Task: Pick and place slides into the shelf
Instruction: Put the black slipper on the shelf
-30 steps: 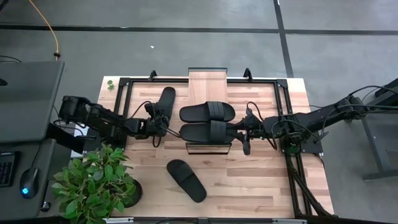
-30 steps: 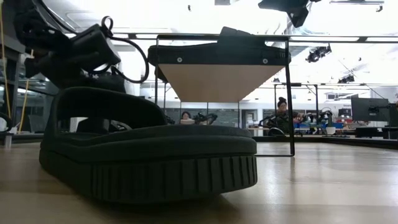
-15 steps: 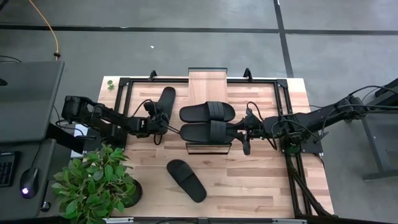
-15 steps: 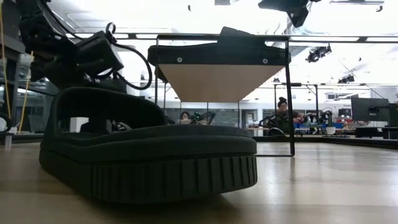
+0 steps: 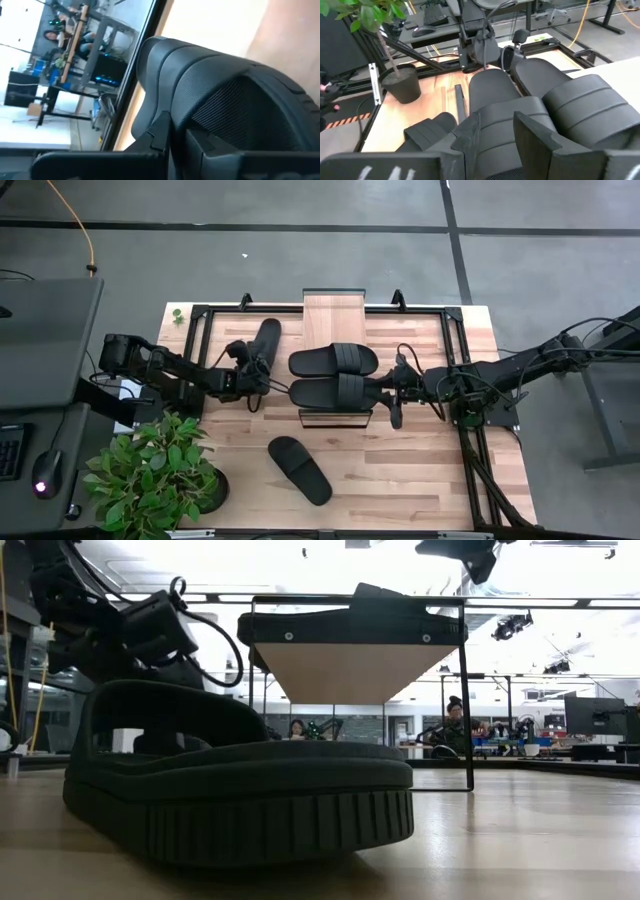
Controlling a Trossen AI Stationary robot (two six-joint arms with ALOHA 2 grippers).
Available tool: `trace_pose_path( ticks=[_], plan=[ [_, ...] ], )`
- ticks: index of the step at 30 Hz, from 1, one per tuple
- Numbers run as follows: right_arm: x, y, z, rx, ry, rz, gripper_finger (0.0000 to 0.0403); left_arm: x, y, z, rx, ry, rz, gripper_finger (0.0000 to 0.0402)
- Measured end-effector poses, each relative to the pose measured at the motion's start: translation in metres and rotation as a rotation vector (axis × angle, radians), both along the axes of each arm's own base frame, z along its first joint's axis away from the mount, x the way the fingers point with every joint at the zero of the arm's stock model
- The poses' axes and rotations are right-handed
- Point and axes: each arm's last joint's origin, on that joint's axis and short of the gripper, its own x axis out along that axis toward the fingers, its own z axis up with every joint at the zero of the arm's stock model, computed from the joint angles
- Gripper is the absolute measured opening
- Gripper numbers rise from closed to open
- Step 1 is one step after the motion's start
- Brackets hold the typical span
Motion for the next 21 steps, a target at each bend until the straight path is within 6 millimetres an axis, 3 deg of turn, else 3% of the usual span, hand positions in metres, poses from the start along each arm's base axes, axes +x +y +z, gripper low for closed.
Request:
trace_pose_path(
  ticks=[12,21],
  plan=[
    [-0.002,-0.003,-0.005,-0.001,0.043,-0.098,0.011,-0.004,0.0,0.011,0.071,-0.05,0.056,0.0005],
    [-0.002,-0.003,-0.005,0.022,0.04,-0.106,0.011,-0.012,-0.009,0.038,0.133,-0.138,0.046,0.0008]
  ],
)
